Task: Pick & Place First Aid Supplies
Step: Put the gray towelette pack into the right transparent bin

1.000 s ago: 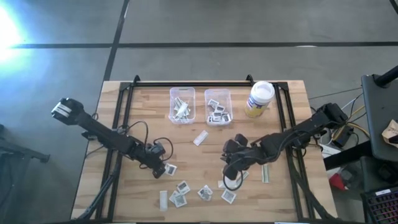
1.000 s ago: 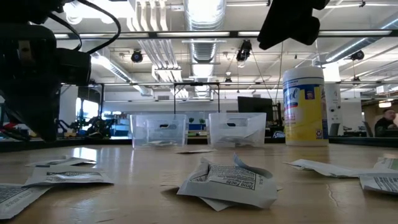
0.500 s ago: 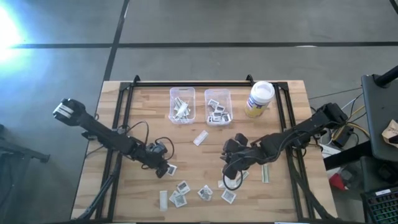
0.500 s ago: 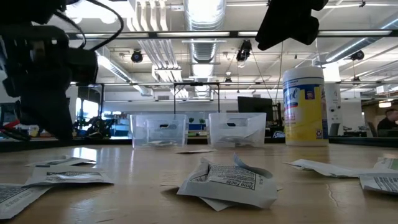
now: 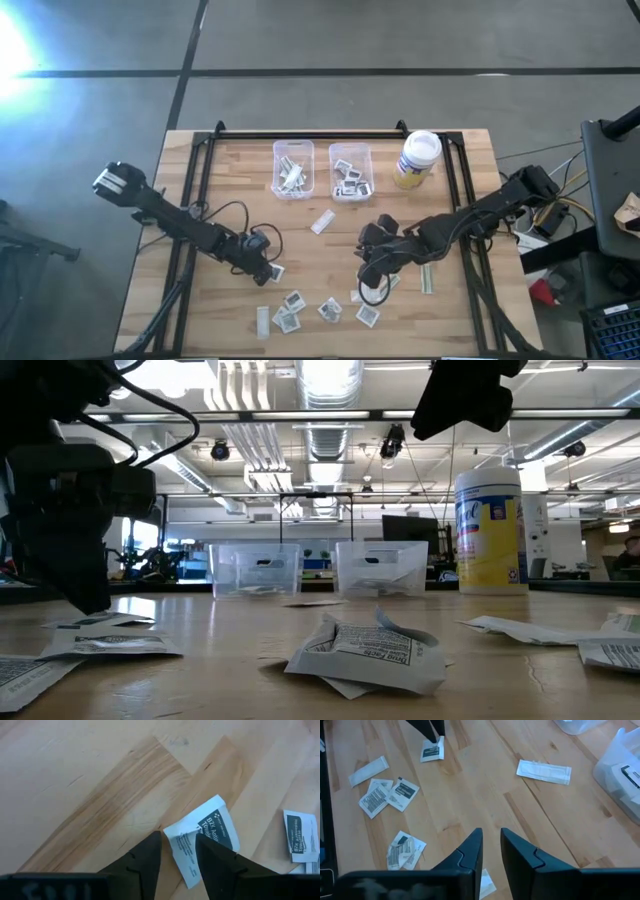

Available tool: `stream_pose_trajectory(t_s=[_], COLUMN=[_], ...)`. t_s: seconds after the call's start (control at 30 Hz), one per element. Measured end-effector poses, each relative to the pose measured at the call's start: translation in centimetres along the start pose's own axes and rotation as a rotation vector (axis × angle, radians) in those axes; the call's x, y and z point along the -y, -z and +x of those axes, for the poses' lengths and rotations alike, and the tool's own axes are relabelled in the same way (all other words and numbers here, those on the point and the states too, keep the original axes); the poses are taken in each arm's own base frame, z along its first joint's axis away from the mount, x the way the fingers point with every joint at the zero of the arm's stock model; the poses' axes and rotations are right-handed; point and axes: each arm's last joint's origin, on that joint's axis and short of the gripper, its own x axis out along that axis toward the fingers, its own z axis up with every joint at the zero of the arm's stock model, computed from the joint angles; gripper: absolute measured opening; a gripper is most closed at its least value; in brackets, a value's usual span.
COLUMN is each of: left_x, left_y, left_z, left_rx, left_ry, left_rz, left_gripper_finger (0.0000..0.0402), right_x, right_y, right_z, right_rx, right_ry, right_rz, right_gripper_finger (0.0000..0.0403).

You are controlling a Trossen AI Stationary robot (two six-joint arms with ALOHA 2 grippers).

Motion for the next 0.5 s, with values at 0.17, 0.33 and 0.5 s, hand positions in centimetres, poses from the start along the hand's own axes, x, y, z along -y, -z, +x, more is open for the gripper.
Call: stream_pose_trajectory(t_s=[0.17, 0.33, 0.5], left_x=[-0.3, -0.5, -0.7], left_y=[0.3, 0.6, 0.7], left_z=[0.8, 1.8, 2.3], left_rx=[0.000, 0.021, 0.027], left_ry=[-0.041, -0.086, -0.109], left_rz=[-0.026, -0.036, -0.032], left_gripper_finger=[0.0121, 0.0065, 0.0008], right_x=[0.0, 0.0, 0.0], right_y=[0.0, 0.0, 0.0], right_z=[0.0, 0.0, 0.0], right_rx=[0.000, -0.001, -0.001], right_ry=[0.000, 0.001, 0.002], right_rz=[0.000, 0.000, 0.001], right_gripper_finger=[0.0074, 0.0081, 0.0080])
